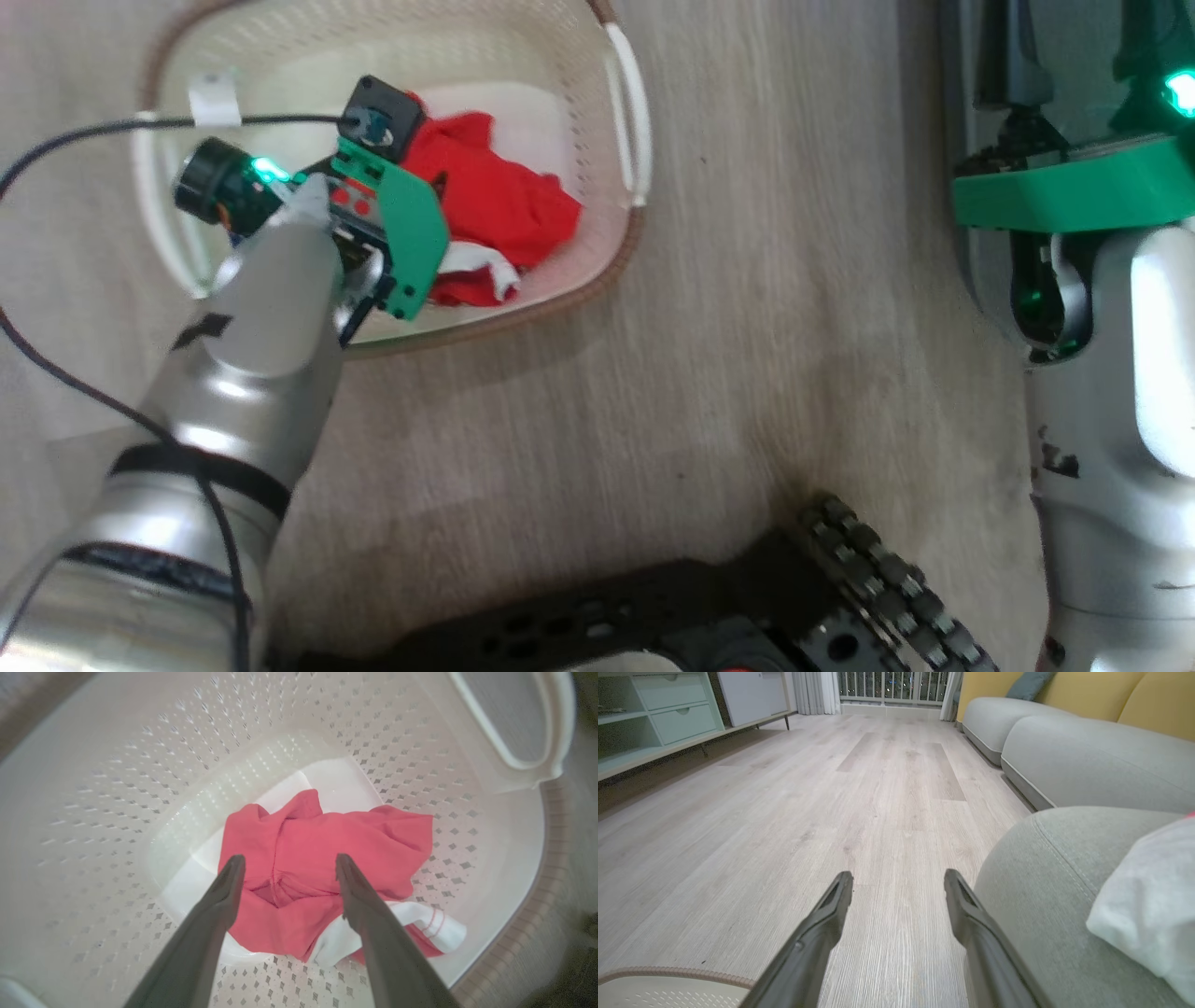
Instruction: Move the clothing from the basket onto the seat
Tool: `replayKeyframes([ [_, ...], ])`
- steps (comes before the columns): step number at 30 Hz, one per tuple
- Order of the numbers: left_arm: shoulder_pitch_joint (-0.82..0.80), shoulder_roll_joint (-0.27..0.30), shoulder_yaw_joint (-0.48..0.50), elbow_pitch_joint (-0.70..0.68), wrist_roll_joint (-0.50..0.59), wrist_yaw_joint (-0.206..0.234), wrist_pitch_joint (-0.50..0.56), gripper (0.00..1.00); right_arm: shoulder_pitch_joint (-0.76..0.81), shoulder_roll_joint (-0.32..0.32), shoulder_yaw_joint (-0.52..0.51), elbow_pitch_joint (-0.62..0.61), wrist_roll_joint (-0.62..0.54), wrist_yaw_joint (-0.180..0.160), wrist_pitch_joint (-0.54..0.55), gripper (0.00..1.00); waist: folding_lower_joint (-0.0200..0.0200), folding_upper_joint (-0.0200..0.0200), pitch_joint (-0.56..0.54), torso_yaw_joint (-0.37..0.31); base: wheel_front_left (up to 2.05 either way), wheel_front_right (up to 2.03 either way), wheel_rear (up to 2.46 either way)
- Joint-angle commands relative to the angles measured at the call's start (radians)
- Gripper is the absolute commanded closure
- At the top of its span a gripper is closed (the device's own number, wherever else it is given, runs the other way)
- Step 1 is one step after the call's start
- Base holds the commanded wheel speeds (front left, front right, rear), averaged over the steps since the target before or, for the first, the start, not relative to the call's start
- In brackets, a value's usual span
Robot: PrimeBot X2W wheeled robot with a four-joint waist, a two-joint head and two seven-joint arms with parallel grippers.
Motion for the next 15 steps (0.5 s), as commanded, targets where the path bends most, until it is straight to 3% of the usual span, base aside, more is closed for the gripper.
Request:
replayKeyframes([
  [1, -0.017, 0.03, 0.013, -0.007, -0.011, -0.001, 0.001, 0.0, 0.006, 0.012, 0.02, -0.037, 0.01, 0.0, -0.006, 0.0, -0.0002, 0.0001, 0.054, -0.051, 0.0, 0.0, 0.0],
  [15, -0.125, 0.123, -0.024, 0.177, -0.001, 0.022, 0.047, 0.0, 0.027, 0.012, 0.032, -0.088, 0.095, 0.0, -0.006, 0.0, -0.0002, 0.0001, 0.178, -0.157, 0.0, 0.0, 0.0],
])
